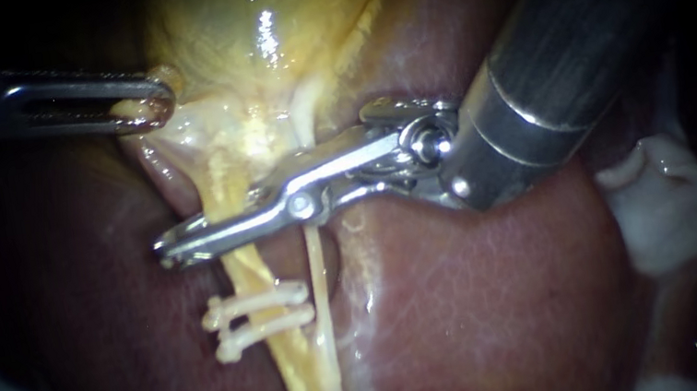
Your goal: Clipping third clip left tube
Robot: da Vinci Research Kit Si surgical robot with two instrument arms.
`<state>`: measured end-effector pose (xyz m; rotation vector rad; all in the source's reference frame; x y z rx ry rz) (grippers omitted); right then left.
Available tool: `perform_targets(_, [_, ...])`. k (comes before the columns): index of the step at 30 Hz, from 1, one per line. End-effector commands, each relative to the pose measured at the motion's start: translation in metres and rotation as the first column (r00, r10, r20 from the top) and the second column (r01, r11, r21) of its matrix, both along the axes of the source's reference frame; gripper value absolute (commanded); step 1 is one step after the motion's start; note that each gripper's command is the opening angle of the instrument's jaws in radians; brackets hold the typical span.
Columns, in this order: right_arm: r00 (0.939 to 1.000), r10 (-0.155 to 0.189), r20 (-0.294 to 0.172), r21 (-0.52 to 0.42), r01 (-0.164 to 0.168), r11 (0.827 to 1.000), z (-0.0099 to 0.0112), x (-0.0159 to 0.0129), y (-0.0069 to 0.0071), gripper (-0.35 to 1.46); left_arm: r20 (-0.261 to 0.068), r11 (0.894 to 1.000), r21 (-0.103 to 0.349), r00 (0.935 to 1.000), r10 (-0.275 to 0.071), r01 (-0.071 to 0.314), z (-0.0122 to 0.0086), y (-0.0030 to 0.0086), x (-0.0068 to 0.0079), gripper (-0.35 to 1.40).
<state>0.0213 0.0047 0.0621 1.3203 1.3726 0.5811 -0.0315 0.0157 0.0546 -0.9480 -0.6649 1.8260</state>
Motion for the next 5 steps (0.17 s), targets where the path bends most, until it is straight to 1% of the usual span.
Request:
perform_targets(1, [1.0, 0.0, 0.0, 0.0, 0.0, 1.0, 0.0, 0.0, 0.0, -0.35, 0.0, 1.0, 0.0, 1.0, 0.0, 0.0, 0.0, 0.0, 0.0, -0.35])
perform_targets(5, [1.0, -0.002, -0.002, -0.001, 0.002, 1.0, 0.0, 0.0, 0.0, -0.35, 0.0, 1.0, 0.0, 1.0, 0.0, 0.0, 0.0, 0.0, 0.0, -0.35])
